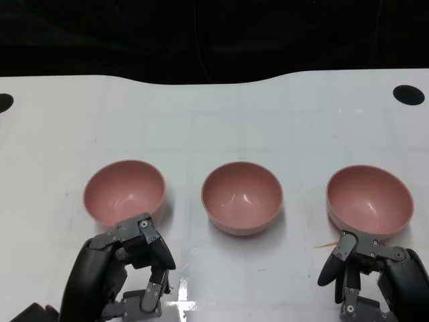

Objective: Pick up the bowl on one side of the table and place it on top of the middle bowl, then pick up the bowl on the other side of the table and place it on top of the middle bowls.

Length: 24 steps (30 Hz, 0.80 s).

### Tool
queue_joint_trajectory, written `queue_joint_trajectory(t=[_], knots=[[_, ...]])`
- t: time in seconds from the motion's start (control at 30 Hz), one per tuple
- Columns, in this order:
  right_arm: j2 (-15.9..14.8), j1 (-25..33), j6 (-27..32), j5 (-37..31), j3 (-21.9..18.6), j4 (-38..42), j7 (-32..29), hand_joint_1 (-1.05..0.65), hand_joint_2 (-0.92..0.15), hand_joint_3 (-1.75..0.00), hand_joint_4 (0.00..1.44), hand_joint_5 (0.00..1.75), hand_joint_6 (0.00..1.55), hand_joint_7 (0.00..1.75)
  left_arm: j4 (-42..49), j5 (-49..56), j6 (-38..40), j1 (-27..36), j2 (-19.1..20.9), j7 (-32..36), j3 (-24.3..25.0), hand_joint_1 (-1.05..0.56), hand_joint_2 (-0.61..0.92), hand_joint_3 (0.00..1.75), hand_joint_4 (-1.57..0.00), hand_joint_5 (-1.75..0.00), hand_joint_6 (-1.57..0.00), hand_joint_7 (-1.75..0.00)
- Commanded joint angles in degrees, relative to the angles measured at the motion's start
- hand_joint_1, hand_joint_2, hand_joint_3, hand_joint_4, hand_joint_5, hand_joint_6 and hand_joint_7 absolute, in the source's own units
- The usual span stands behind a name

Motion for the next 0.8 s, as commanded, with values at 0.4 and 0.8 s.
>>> queue_joint_trajectory(t=[0.4,0.8], knots=[[-0.28,-0.24,-0.29,0.59,-0.57,0.4,-0.39,-0.02,-0.22,-1.67,0.95,1.72,0.89,1.39,0.81,-0.68,-0.42,-0.39,0.63,-0.93,0.83,-0.18,0.36,1.34,-0.94,-1.69,-0.84,-1.51],[-0.43,-0.61,-1.0,0.75,-0.68,1.11,-0.37,-0.02,-0.21,-1.67,0.95,1.72,0.89,1.38,1.76,-0.43,-1.23,-0.89,0.49,-0.87,0.96,-0.18,0.35,1.35,-0.95,-1.68,-0.84,-1.5]])
